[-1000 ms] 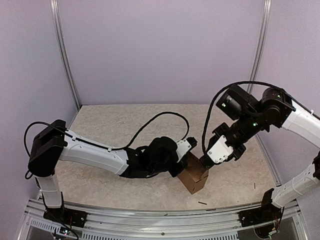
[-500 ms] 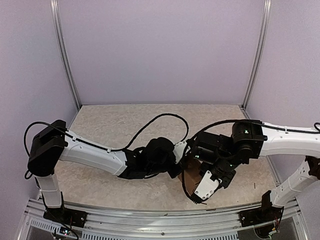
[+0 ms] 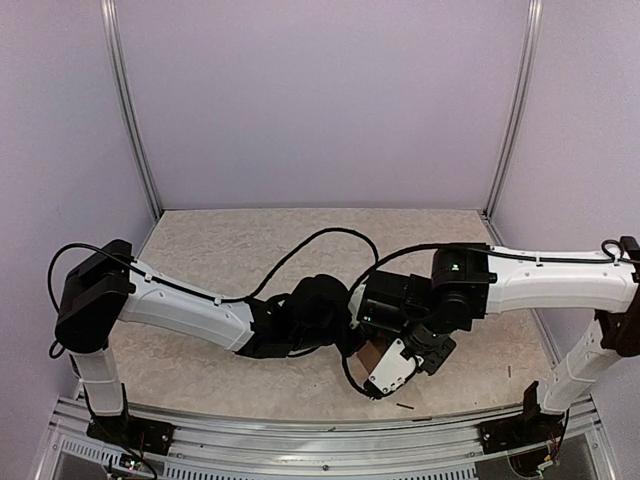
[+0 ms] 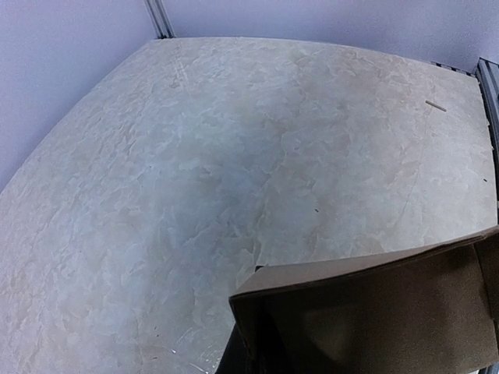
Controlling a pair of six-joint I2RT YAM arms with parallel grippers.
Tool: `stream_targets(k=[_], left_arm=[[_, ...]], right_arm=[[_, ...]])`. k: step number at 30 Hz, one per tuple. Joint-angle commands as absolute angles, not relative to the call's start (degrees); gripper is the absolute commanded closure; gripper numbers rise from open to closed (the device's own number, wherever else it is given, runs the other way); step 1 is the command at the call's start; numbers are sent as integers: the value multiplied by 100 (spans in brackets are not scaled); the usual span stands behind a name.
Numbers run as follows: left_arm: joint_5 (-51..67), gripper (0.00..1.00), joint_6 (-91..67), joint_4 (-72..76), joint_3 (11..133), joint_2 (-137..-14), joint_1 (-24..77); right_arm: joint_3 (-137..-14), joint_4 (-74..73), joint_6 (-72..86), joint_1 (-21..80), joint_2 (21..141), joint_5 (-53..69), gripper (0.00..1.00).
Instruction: Fold the paper box
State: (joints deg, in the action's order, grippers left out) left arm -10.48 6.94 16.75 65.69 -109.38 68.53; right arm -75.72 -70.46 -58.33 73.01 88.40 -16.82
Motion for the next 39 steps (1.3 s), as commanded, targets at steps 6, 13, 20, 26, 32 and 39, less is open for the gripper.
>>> stream_targets(k=[6,13,20,26,32,39], left_arm=[[-924,100,831,1204,6459,-10982,6829],[-899,100,778,1187,6460,-11004,6812],[-888,100,752,1191,6451,-11004,6806],[-888,100,714,1205,6425,-11013,6796],[-898,100,675,1187,6431,-11004,6798],[-965,100,518,1207,6425,-10995,6785]], right_arm=[[-7647,-7416,-5564,7348,9021,-1581,84],[-7623,-7456,-5531,7347,9108,-1492,87],[-7593,-7463,-5515,7347,9168,-1494,87],[-7614,-7535,-5489,7342,9225,-1410,93],[-7846,-7721,-5365,7347,9345,-1189,100],[-8023,-7887,-5098,7347,9578,-1116,100]])
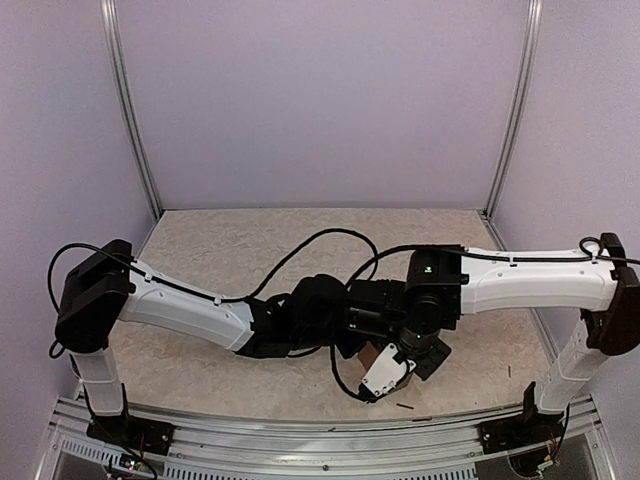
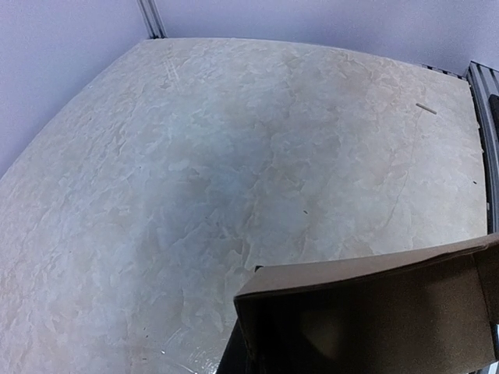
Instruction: Fold the paper box
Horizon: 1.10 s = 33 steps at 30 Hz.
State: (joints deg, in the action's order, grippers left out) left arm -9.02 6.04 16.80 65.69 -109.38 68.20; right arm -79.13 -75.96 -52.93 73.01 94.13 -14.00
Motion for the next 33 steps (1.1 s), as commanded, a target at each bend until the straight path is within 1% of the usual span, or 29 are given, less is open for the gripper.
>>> stream_targets(k=[1,20,33], left_arm=[[-945,100,497,1217,6415,-10995,6780],[-980,100,338,1324,6299,-10956,6776],[-925,100,264,1732,6024,-10947,6724]], right_arm=[[-8017,-7873,-5093,7348,9584,-1136,100],[-8313,-8191,-4751,7347,10142,-1159,100],[-8410,-8195,-4582,7507,10481,-1404,100]])
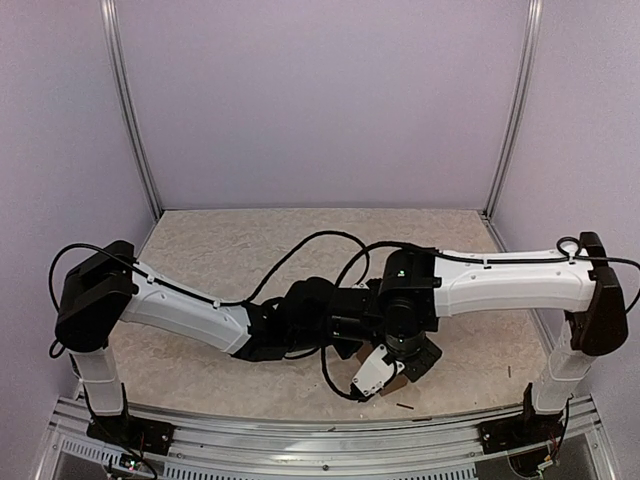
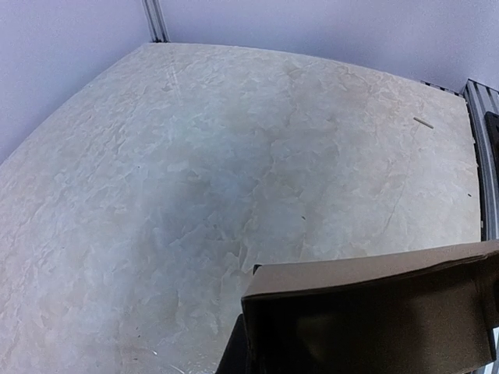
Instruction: Fold the paper box
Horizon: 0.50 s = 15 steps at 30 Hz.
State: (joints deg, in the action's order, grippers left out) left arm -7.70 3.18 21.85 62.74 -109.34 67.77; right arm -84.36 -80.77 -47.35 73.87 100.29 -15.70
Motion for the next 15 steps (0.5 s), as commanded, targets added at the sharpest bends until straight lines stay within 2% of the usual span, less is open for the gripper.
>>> stream_targets(k=[1,15], left_arm=[[-924,100,262,1782,5987,-10939,6717],[-843,100,226,2202,5688,-10887,6640]], right_arm=[[-8409,-8197,-4579,7519,10507,-1441,100],[-8504,-8184,-4429,7626,10708,-1735,100]])
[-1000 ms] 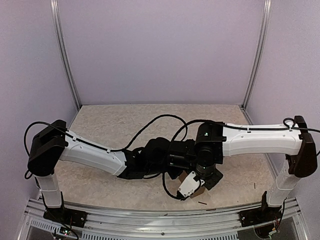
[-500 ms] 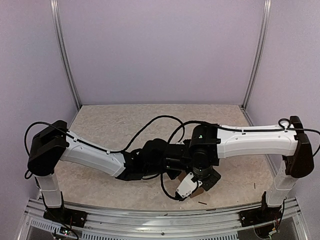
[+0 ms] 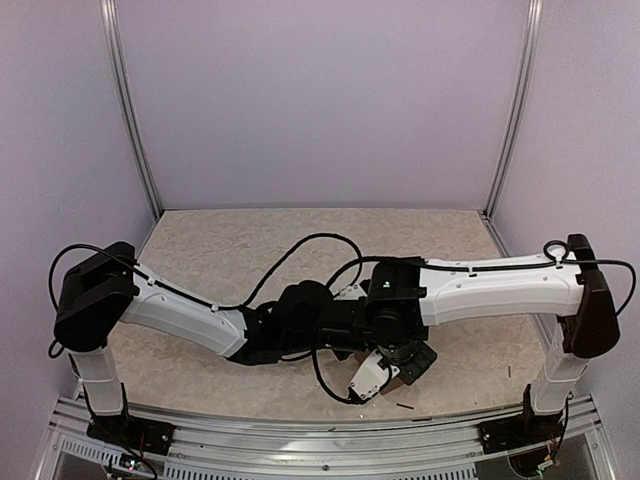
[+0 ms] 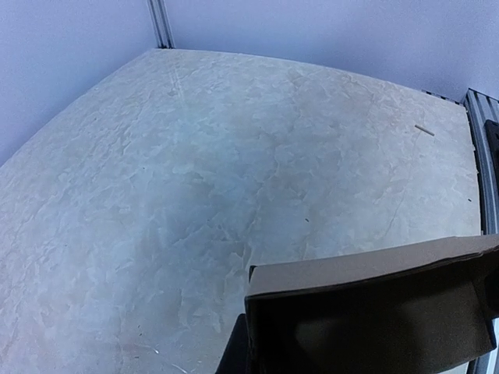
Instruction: Fold the paper box
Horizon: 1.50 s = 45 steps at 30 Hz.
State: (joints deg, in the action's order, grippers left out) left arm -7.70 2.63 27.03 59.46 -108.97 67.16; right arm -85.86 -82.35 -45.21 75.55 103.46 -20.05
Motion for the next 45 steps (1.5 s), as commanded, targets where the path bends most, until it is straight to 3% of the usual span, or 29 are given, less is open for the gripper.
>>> stream_targets(k=[1,8,17,25,32,35,40,45], left_arm=[[-851,100,221,2199,5682,-10875,6636],[-889,100,152,2206,5649,-10865,6652],[-998,92,187,2180,5537,-10572,6646],[-1046,85,185,2162,5563,-10531,6669],[-1090,75,219,2133,5618,-10395,6734],[-1104,71,228,2078,5687,-10341,6741],[-1077,62,181,2004,5763,-10274,6782],[-1123,59,142,1938,5788,-10080,6819]], right_arm=[[-8500,-8184,-4426,7629,10717,-1723,100],[-8515,-8191,-4408,7638,10711,-1840,100],[-8595,-8191,-4395,7633,10509,-1966,95],[-8729,-8194,-4387,7635,10377,-1963,82],[-8834,-8193,-4368,7632,10230,-1975,77],[-8874,-8189,-4406,7630,10129,-1874,68],[-8993,-8194,-4452,7633,9985,-1707,64],[-9114,-8200,-4536,7632,9786,-1615,64]])
